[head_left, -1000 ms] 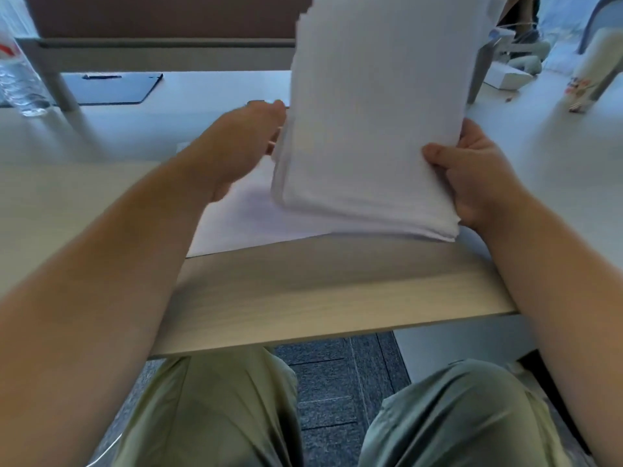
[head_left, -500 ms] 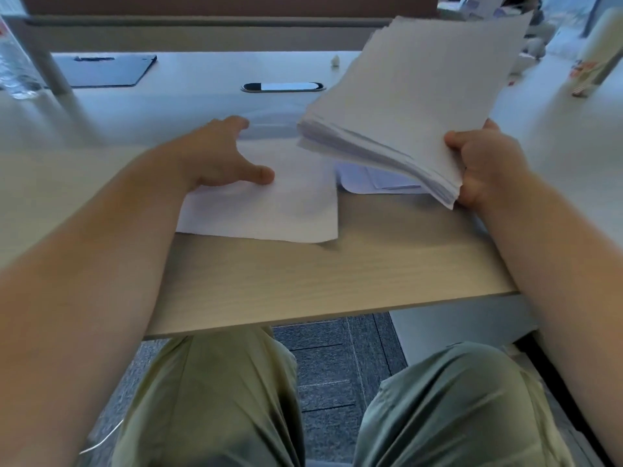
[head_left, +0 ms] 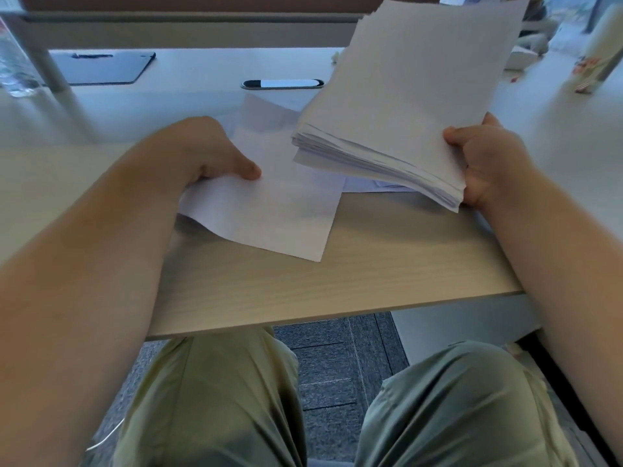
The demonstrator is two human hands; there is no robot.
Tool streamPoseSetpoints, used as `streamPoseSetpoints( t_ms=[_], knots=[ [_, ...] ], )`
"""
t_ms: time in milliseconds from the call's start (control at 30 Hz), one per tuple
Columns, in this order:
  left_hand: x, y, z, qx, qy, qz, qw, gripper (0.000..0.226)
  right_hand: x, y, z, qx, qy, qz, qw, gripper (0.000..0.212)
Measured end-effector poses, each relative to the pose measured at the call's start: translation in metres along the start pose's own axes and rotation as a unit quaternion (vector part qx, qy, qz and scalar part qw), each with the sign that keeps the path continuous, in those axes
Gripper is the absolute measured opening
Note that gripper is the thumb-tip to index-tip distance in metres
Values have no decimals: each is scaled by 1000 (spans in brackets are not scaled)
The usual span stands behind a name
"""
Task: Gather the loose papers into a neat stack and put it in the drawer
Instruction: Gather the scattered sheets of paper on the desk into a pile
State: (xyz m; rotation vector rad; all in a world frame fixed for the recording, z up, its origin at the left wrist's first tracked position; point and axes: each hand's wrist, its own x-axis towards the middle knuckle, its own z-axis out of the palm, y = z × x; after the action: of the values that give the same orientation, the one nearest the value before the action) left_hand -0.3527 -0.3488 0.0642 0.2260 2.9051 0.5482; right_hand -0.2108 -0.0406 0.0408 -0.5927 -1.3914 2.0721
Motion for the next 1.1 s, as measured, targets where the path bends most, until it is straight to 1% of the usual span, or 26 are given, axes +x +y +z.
streamPoseSetpoints(
  t_ms=[100,133,167,200,300,333,367,400,467,567,700,833,867,900,967,1033,1100],
  knots=[
    [5,3,6,-92,12,-11,996,34,-1,-1,-1,-4,-3,1,1000,38],
    [4,4,6,-111,16,-12,994,28,-1,-2,-1,1,-7,1,1000,37],
    [5,6,5,-106,25,-8,994,28,-2,-2,-1,4,-10,2,1000,37],
    [3,8,3,-74,27,0,997,38,-2,-3,-1,5,-11,1,1000,37],
    [-8,10,0,66,2,4,998,97,-1,-2,-1,7,-10,-7,1000,37],
    [-12,12,1,95,-11,8,995,113,-1,-2,-1,9,-6,-8,1000,36],
    [-16,14,3,115,-25,17,993,122,-1,-2,0,11,-2,-8,1000,35],
    [-19,18,5,130,-42,30,990,128,-1,-2,-1,11,2,-7,1000,34],
    [-25,27,9,143,-68,52,986,129,-1,-3,0,7,6,-5,1000,32],
    [-30,37,10,115,-85,69,987,112,-1,-2,0,3,5,-10,1000,33],
    [-29,36,9,102,-69,82,989,77,-3,-2,1,2,-2,-12,1000,34],
    [-26,32,10,37,-59,83,994,49,-2,-1,0,11,-2,-14,1000,36],
    [-26,31,11,1,-47,84,995,40,-3,-2,0,14,-3,-15,1000,35],
    [-25,30,11,-58,-35,81,994,32,-3,-2,-1,16,-5,-15,1000,35],
    [-24,28,11,-203,-9,63,977,22,-4,-3,-2,19,-13,-14,1000,34],
    [-23,30,11,-301,8,58,952,18,-5,-3,-2,15,-31,-12,999,33],
    [-26,35,12,-353,9,66,933,21,-7,-2,-1,2,-49,-7,999,31]
  ],
)
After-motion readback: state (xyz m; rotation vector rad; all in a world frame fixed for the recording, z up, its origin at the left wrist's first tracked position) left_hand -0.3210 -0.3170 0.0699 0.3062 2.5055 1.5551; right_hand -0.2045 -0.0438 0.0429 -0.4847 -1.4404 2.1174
